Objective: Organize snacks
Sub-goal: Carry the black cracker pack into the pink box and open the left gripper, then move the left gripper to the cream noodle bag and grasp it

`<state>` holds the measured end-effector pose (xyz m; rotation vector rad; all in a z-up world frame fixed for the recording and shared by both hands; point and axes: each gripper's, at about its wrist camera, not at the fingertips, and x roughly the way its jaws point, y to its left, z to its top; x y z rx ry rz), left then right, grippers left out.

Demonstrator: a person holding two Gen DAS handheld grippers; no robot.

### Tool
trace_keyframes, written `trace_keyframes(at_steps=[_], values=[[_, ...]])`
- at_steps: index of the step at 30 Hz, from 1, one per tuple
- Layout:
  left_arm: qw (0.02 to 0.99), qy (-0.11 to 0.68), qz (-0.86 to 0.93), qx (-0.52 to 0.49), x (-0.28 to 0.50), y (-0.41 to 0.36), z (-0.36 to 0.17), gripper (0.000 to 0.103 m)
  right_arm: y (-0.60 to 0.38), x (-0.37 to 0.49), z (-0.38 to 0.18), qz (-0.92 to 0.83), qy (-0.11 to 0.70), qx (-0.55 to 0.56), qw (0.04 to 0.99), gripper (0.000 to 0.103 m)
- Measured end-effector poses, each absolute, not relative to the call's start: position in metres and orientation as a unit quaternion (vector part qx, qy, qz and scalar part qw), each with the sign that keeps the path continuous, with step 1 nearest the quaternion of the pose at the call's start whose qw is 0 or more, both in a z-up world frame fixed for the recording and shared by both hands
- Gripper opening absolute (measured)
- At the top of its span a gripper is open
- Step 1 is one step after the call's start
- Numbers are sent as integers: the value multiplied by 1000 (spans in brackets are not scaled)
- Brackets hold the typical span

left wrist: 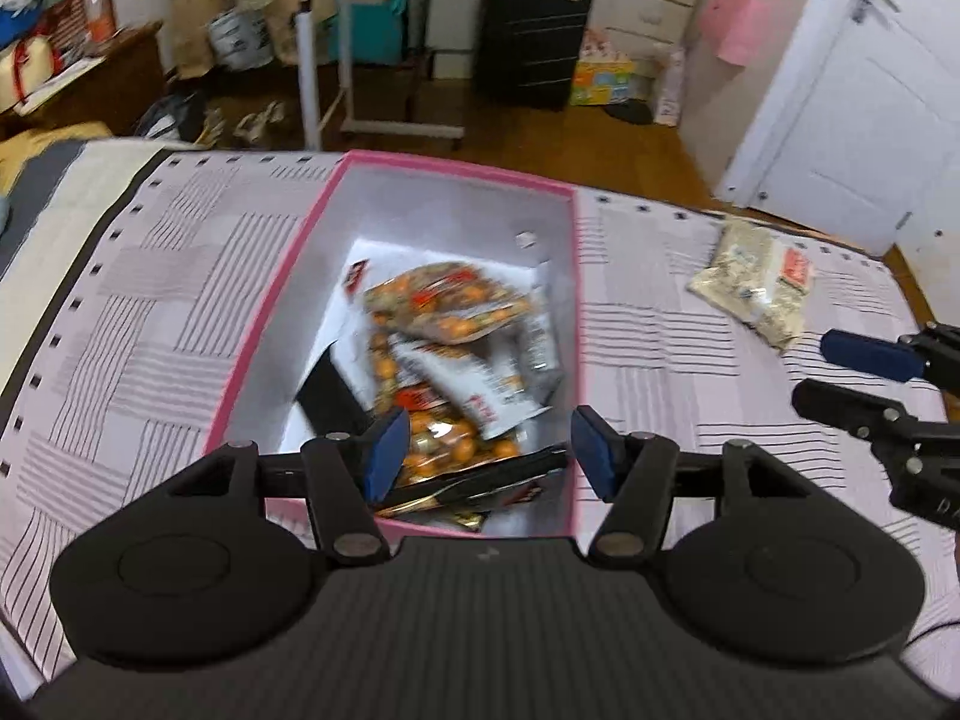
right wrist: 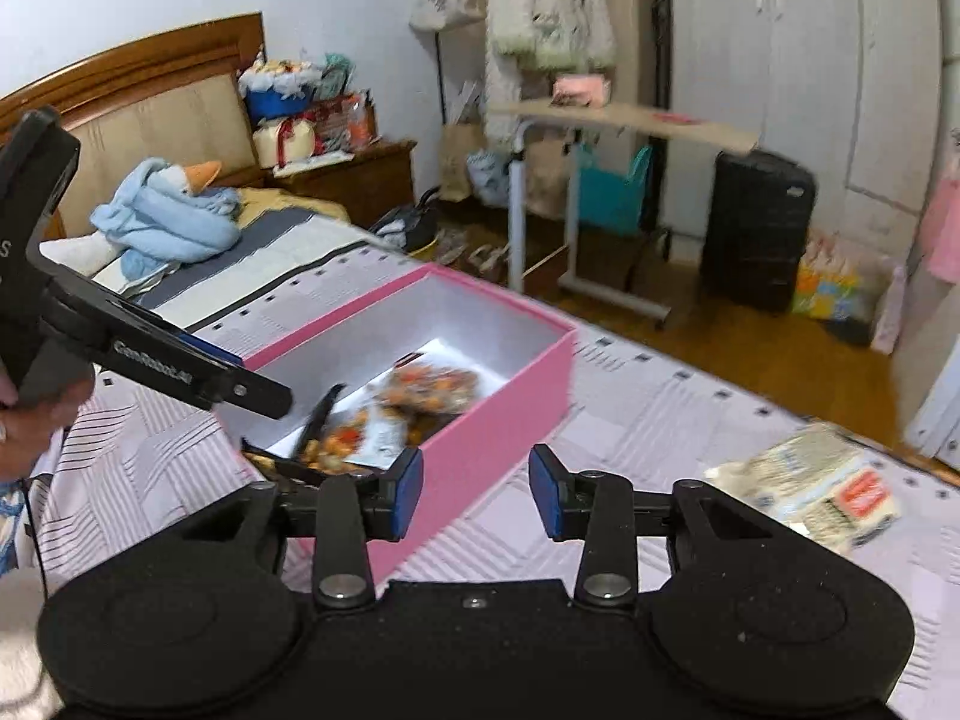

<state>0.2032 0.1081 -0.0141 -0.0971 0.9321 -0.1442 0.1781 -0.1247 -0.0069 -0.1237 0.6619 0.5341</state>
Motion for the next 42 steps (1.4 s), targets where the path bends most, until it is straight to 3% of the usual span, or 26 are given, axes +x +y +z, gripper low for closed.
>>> trace_keyframes(at_steps=[9, 10, 13, 21, 26, 42], values=[[892, 433, -130, -13, 213, 45, 1, 59, -192, 174, -8, 200, 337, -68, 917, 48], [891, 432, -138, -13, 215, 38, 1, 59, -197, 175, -9, 195, 340, -73, 917, 51], [889, 431, -154, -17, 230, 10, -3, 59, -212, 178, -14, 176, 337, -80, 921, 73], [885, 427, -185, -26, 275, -64, -42, 59, -254, 201, -58, 148, 327, -56, 932, 76], [892, 408, -182, -65, 314, -97, -70, 59, -275, 229, -96, 125, 330, -8, 936, 83], [870, 431, -160, -180, 447, -123, -164, 54, -292, 323, -182, 107, 392, 19, 914, 86]])
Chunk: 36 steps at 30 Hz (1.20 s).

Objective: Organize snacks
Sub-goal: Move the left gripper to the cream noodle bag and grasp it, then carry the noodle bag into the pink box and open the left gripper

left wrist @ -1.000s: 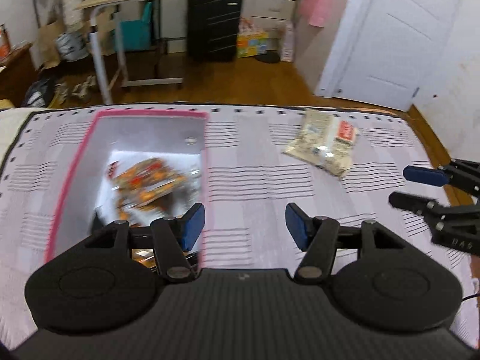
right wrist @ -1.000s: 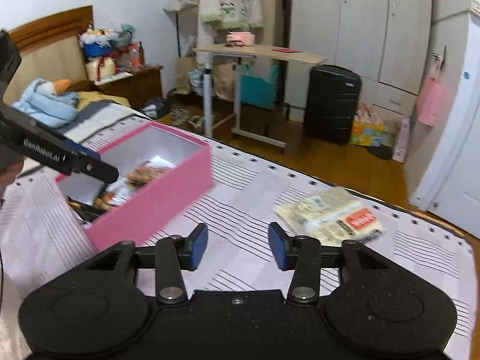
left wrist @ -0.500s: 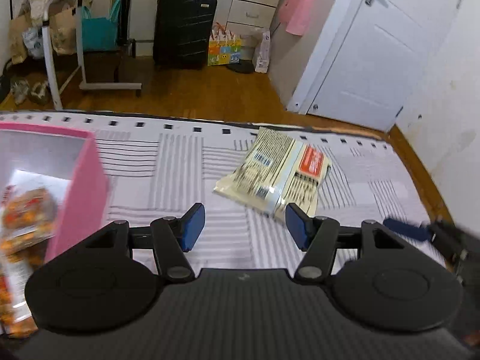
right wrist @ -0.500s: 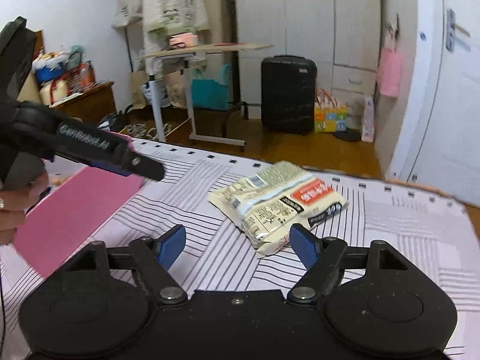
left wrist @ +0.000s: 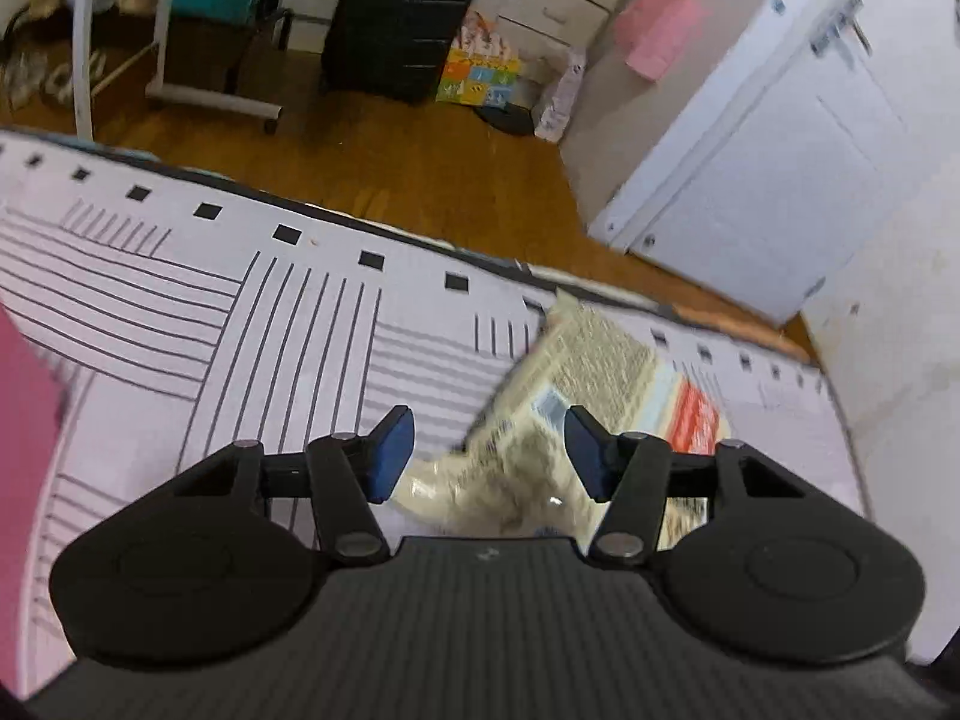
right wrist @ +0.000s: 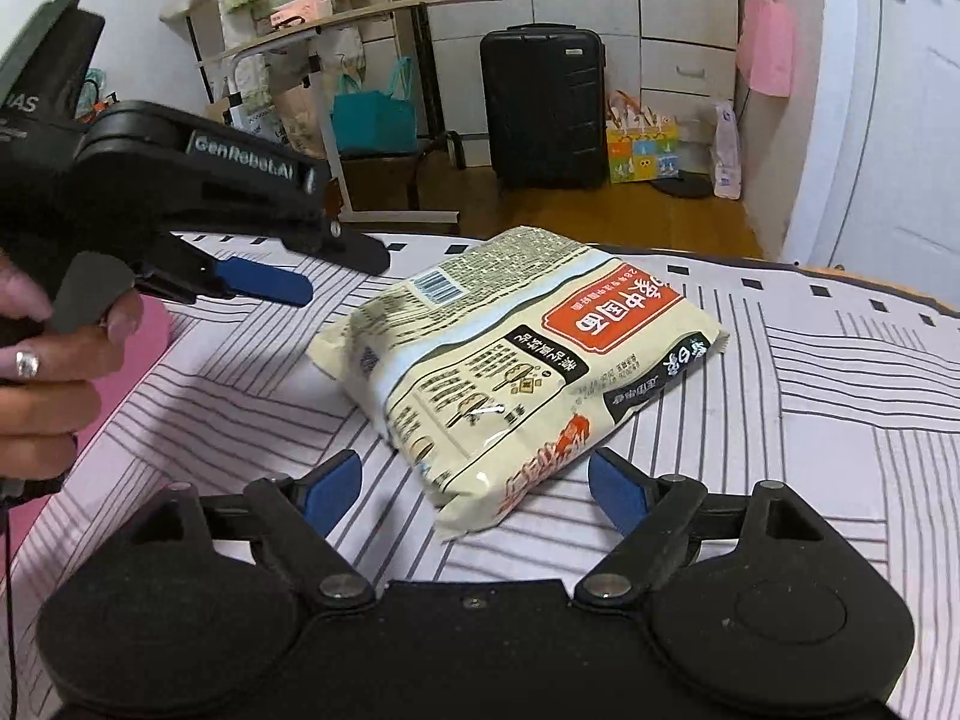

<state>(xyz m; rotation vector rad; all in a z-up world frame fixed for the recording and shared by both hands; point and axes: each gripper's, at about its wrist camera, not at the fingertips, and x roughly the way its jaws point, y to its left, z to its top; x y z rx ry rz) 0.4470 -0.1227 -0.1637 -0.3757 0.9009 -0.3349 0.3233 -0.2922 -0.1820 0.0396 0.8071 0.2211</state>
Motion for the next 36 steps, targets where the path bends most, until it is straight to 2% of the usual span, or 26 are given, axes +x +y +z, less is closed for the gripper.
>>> trace_keyframes(at_steps=[5, 14, 16, 19, 25, 29, 32, 36], values=[[851, 455, -164, -204, 470, -127, -186, 53, -299, 330, -196, 112, 399, 41, 909, 86], [823, 462, -249, -217, 457, -128, -210, 53, -300, 334, -202, 120, 384, 56, 914, 87], [819, 468, -250, -219, 456, -128, -211, 53, -292, 332, -199, 123, 386, 41, 913, 83], [817, 476, -253, -205, 452, -131, -209, 53, -278, 327, -201, 122, 390, -12, 913, 83], [808, 487, -258, -207, 449, -137, -214, 53, -282, 332, -203, 115, 393, -9, 912, 83], [806, 486, -257, -218, 443, -134, -212, 53, -276, 327, -194, 106, 385, -11, 917, 73], [790, 501, -253, -248, 438, -121, -214, 53, -269, 321, -190, 113, 392, -21, 913, 71], [801, 501, -247, -215, 421, -122, -200, 52, -267, 307, -183, 123, 389, -1, 913, 69]])
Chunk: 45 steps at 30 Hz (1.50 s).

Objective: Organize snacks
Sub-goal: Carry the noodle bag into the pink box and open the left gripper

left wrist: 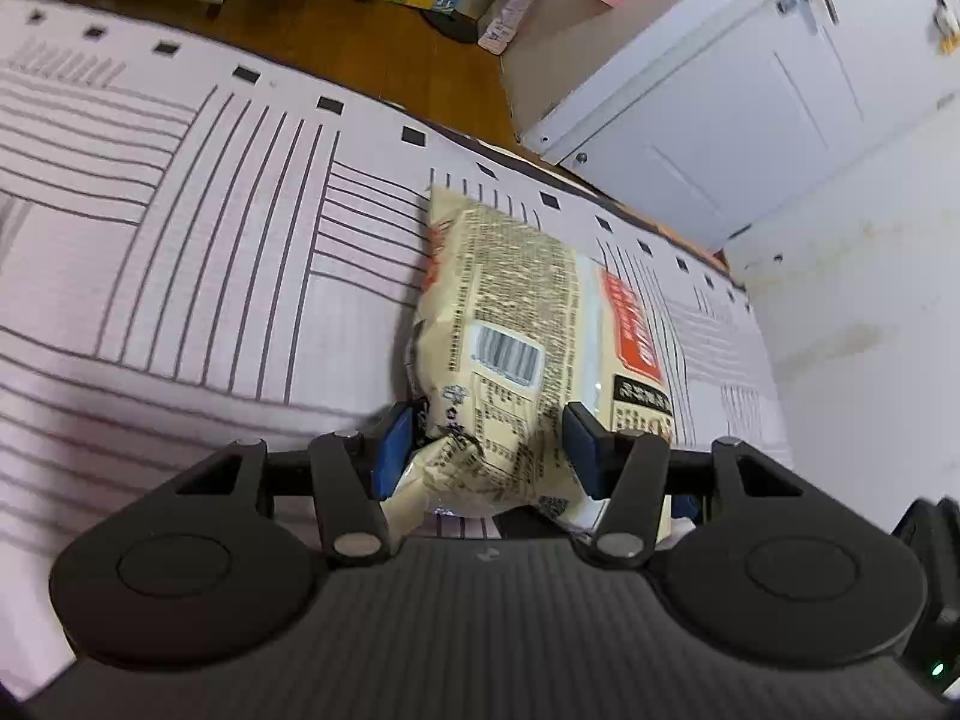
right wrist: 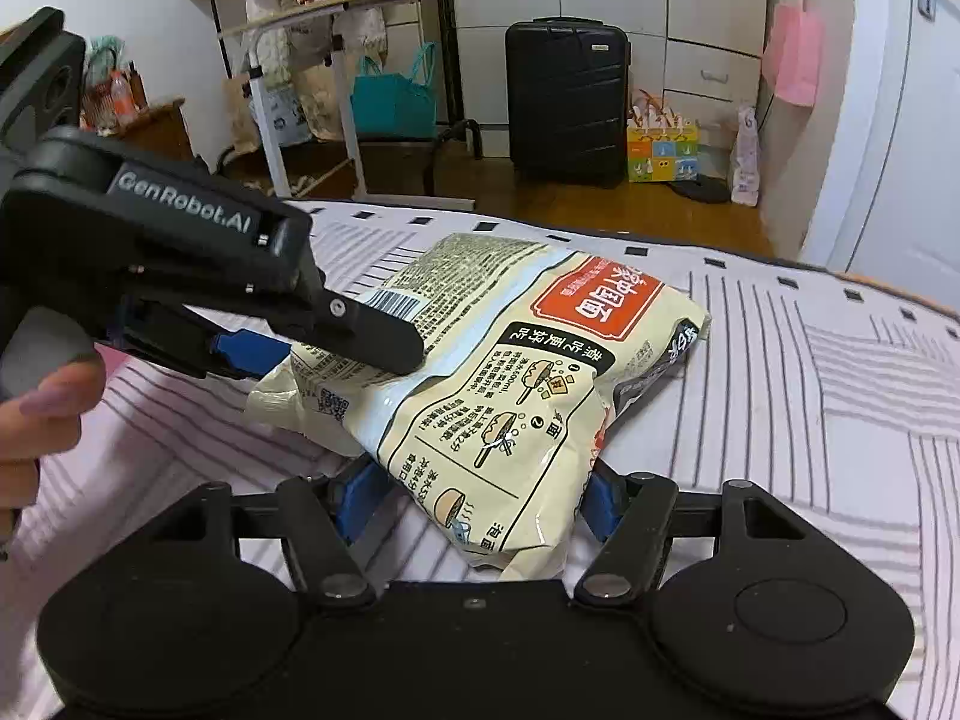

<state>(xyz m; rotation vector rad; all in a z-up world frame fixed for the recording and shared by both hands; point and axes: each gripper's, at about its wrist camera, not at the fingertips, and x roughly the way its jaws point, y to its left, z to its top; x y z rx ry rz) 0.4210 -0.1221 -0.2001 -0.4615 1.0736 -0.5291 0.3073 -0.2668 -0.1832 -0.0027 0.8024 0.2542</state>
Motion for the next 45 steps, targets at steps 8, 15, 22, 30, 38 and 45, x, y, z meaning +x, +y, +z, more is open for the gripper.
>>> trace_keyframes(at_steps=[8, 15, 22, 30, 38, 45], values=[[808, 517, -234, -157, 383, -121, -174, 52, -262, 271, -176, 134, 389, 28, 911, 68], [812, 523, -231, -116, 344, -112, -144, 52, -256, 241, -157, 160, 395, 43, 904, 67], [806, 535, -237, -91, 302, -93, -116, 53, -242, 205, -135, 178, 405, 50, 895, 66], [809, 526, -245, -91, 250, -63, -73, 53, -217, 161, -98, 177, 402, 45, 897, 66], [813, 514, -249, -113, 201, -22, -32, 53, -184, 130, -53, 188, 407, 22, 894, 66], [833, 487, -237, -112, 168, 26, 10, 53, -137, 120, -17, 207, 411, 6, 888, 66]])
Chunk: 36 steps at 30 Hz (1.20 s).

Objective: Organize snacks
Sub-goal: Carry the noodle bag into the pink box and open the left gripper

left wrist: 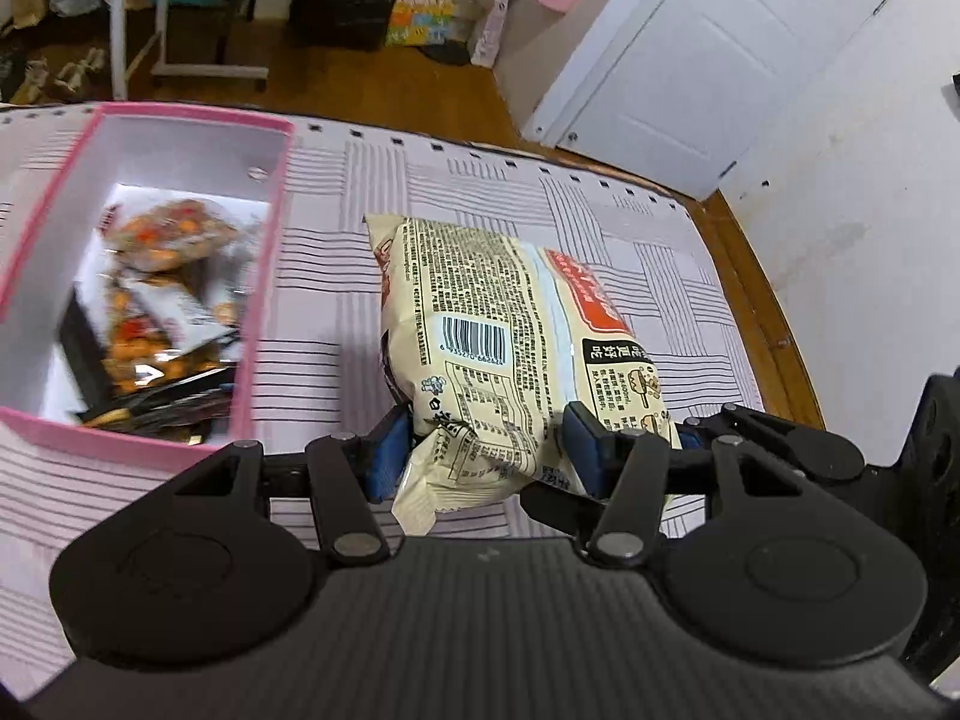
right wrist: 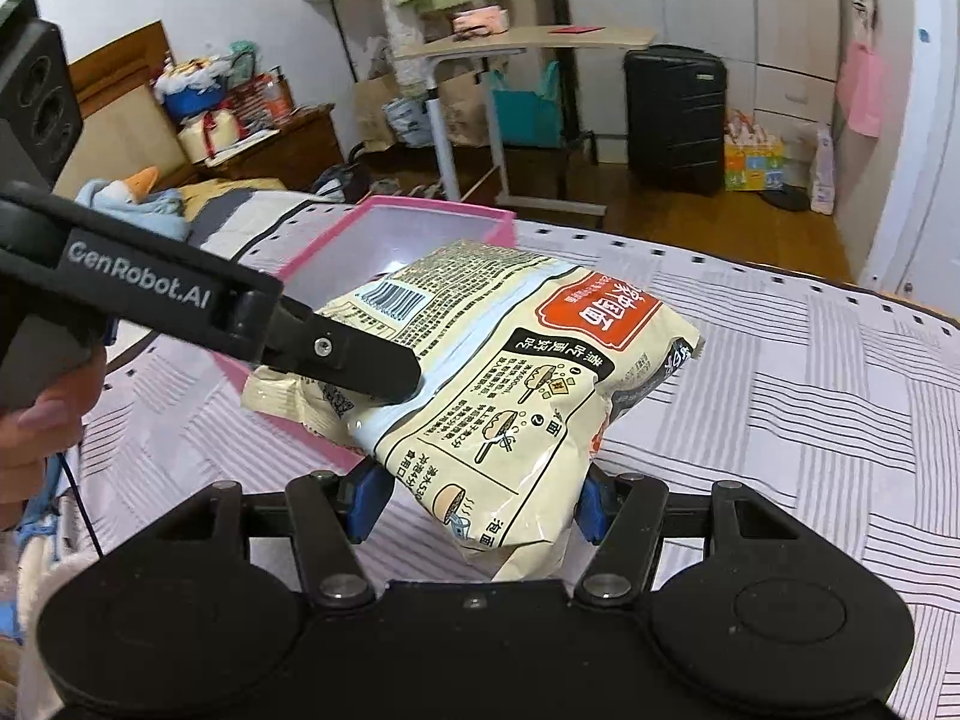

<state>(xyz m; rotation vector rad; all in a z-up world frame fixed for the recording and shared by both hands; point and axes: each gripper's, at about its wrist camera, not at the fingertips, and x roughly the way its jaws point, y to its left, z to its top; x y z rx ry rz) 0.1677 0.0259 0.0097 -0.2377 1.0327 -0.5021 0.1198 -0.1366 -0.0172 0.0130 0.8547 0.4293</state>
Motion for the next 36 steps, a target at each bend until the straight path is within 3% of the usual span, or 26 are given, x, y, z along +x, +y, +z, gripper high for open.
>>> trace_keyframes(at_steps=[13, 25, 36], values=[[886, 415, -149, -142, 162, 137, 39, 54, -40, 149, -8, 289, 338, -47, 895, 65], [887, 422, -61, -179, 211, 181, -27, 55, 0, 200, -65, 324, 344, -46, 880, 65], [880, 451, -11, -148, 232, 163, -75, 54, -6, 209, -87, 312, 374, -42, 872, 66]])
